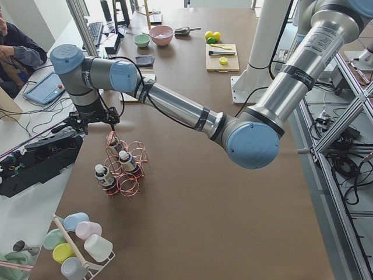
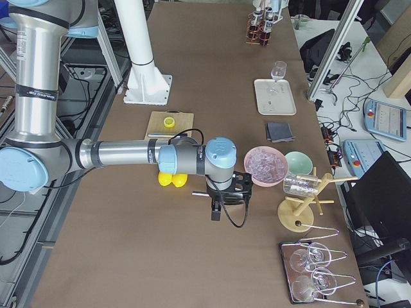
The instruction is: Take tea from basket to plate
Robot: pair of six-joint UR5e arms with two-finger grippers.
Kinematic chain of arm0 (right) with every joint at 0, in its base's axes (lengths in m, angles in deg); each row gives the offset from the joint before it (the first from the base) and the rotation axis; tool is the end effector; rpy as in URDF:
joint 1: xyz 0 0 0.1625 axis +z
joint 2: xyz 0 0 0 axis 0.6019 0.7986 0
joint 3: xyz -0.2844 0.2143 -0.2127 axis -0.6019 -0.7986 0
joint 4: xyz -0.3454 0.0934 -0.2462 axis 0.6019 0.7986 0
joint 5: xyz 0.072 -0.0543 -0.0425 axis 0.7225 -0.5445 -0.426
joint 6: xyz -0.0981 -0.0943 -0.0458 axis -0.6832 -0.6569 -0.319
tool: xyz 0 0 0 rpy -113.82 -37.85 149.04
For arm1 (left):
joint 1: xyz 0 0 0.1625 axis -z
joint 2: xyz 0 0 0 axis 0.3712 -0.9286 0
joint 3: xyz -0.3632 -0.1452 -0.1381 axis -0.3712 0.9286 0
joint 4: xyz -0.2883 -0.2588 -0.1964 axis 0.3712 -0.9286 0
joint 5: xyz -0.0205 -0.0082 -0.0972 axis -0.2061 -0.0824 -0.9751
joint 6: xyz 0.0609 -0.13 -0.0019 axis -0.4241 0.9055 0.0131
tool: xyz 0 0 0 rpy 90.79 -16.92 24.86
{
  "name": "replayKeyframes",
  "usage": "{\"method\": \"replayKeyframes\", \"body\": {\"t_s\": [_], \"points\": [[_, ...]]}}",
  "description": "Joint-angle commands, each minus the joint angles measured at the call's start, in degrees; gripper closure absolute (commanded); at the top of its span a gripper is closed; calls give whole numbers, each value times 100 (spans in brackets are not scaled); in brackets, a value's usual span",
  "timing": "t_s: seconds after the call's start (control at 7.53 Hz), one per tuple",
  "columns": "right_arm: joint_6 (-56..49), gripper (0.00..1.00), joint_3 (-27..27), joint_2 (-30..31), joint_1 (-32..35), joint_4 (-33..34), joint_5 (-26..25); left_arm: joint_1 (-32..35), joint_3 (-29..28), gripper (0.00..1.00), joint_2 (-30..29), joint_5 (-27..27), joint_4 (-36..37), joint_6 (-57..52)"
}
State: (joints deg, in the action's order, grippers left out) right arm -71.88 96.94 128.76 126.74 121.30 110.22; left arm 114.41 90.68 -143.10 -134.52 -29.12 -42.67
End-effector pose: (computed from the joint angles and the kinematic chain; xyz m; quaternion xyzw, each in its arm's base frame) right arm 0.0373 -0.4578 0.6449 -0.0008 -0.3493 0.0294 0.9365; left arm -0.0593 -0.7101 0.4162 0.2832 0.2939 0.5386 0.7371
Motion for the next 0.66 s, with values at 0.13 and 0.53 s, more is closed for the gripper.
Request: {"method": "replayKeyframes", "body": {"t_s": [0.13, 0.53], "points": [[0, 0, -9, -8, 9, 0, -8, 63, 33, 2, 34, 0, 0, -2], [0, 0, -9, -8, 9, -9, 0, 63, 24, 2, 43, 0, 0, -2]]}}
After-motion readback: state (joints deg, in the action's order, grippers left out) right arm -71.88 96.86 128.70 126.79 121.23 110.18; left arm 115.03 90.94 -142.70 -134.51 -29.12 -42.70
